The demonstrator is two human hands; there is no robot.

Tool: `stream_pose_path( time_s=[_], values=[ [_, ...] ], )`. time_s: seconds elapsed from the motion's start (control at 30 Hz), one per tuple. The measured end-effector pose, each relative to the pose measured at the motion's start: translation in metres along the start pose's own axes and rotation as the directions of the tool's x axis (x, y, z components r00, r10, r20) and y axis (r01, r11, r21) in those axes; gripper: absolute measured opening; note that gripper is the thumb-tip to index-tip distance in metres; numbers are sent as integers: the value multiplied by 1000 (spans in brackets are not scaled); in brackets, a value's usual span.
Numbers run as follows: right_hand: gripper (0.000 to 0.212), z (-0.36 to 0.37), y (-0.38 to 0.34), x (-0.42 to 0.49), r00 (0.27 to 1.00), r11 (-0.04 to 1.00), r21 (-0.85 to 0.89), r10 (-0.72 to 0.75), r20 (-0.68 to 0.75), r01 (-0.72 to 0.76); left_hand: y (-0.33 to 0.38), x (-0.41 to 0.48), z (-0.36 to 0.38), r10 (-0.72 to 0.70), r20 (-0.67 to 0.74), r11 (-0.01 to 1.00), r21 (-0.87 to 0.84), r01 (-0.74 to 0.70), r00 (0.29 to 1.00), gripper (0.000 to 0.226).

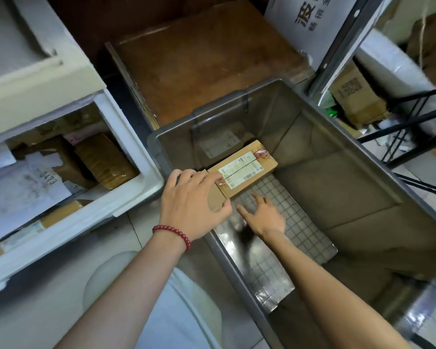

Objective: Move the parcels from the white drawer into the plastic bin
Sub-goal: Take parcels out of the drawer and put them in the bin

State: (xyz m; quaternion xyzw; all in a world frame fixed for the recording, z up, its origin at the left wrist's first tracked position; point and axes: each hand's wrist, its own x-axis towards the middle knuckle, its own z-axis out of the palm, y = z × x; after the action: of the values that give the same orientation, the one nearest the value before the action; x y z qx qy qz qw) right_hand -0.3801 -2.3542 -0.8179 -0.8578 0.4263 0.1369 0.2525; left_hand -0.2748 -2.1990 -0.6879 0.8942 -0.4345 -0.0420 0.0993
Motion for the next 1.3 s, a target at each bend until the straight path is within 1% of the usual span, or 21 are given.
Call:
stream_pose_path(
  time_s=[0.13,0.2,0.27,0.33,0.43,0.5,0.57,0.63,0.77,0.87,0.93,1.03,1.13,1.3],
  values=[
    [68,-39,-3,-35,984,958,-243,-171,-53,154,2,-7,-7,27,-30,999,46,-25,999,44],
    [68,-60,-7,-47,965,921,-326,-251,-76,214,-1,-13,-17,35,-66,996,89,-29,997,40],
    [68,-75,-15,-60,945,894,-364,-313,-92,260,-7,-22,-32,-14,-125,996,85,25,992,37],
    [65,-87,-28,-75,928,891,-346,-353,-123,293,-19,-36,-49,-99,-145,992,63,109,984,36],
    [57,-102,-55,-97,892,910,-231,-395,-220,345,-43,-63,-74,-184,-168,973,106,204,968,35],
    [53,-109,-74,-111,855,897,-204,-437,-279,392,-60,-86,-92,-231,-194,959,121,257,953,35],
    [52,-110,-96,-126,814,871,-201,-491,-310,449,-77,-111,-106,-274,-214,942,134,306,938,37],
    [53,-107,-122,-143,778,837,-184,-547,-311,515,-91,-138,-114,-324,-222,925,129,357,919,39],
    [54,-87,-172,-180,705,744,-137,-666,-246,654,-116,-193,-118,-429,-193,880,132,456,883,40],
    [54,-65,-202,-203,665,692,-118,-719,-204,712,-135,-227,-115,-518,-184,831,123,542,835,42],
    [58,-50,-217,-212,656,673,-121,-739,-156,730,-147,-243,-111,-584,-167,789,115,604,794,45],
    [62,-27,-228,-215,665,675,-118,-737,-117,728,-160,-252,-107,-648,-153,747,65,662,746,49],
    [66,-12,-235,-207,700,704,-124,-709,-84,699,-173,-247,-105,-637,-184,750,77,657,748,53],
    [62,-5,-263,-177,688,693,-147,-720,-94,706,-205,-235,-89,-676,-149,723,54,689,722,58]
  ],
)
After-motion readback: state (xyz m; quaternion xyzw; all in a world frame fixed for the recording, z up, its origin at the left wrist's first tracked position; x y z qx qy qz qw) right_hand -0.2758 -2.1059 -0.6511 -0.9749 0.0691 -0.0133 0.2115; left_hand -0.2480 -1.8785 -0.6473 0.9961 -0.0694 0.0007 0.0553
